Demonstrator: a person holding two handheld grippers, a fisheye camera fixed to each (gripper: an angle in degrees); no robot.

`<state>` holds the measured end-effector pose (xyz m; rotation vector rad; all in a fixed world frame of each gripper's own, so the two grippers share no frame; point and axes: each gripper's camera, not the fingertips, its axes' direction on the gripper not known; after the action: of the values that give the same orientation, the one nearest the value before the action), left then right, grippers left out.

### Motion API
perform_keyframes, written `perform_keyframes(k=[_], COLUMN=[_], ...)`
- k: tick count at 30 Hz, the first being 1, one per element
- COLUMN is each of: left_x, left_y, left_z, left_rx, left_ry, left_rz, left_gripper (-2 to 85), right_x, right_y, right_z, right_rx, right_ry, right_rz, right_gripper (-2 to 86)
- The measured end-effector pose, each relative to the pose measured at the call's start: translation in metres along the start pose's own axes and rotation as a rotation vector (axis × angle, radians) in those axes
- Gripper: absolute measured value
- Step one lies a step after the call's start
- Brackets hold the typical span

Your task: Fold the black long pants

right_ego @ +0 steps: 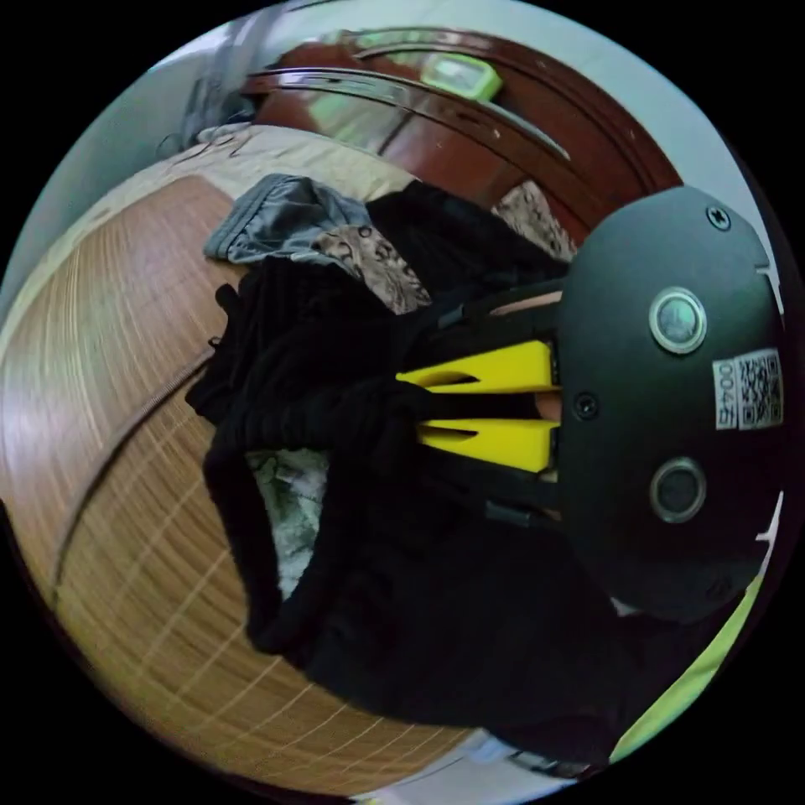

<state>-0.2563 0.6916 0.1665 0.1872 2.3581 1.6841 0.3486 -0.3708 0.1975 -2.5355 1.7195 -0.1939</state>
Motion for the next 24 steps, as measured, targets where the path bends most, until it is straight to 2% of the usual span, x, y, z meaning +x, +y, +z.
perform_keyframes(k=[1, 4, 9, 10, 12, 14, 18, 24], left_x=[-0.002, -0.001, 0.006, 0.009, 0.015, 0.027, 0.044, 0.044], left_y=[0.001, 0.003, 0.0, -0.002, -0.006, -0.011, -0.022, -0.039], left_z=[-0.005, -0.012, -0.011, -0.009, -0.007, -0.009, -0.019, -0.068], left_rx=[0.004, 0.022, 0.025, 0.021, 0.027, 0.038, 0.05, 0.14], left_ry=[-0.004, 0.008, 0.139, 0.187, 0.246, 0.353, 0.5, 0.705], left_rz=[-0.011, -0.008, 0.025, 0.043, 0.082, 0.17, 0.315, 0.397], left_gripper=[2.2, 3.7, 6.9, 7.5, 8.2, 9.2, 10.4, 12.8], right_x=[0.004, 0.032, 0.066, 0.068, 0.073, 0.072, 0.06, 0.015], right_y=[0.011, 0.094, 0.277, 0.297, 0.364, 0.401, 0.46, 0.516], right_z=[-0.003, -0.025, -0.025, -0.024, -0.032, -0.056, -0.149, -0.288], right_rx=[0.04, 0.336, 0.784, 0.848, 1.113, 1.285, 1.555, 1.783], right_ry=[-0.053, -0.425, -1.154, -1.234, -1.459, -1.522, -1.486, -1.384], right_rz=[0.049, 0.288, 0.585, 0.607, 0.624, 0.546, 0.292, -0.119], right_gripper=[4.0, 3.3, 2.3, 2.2, 1.7, 1.3, 1.0, 2.0])
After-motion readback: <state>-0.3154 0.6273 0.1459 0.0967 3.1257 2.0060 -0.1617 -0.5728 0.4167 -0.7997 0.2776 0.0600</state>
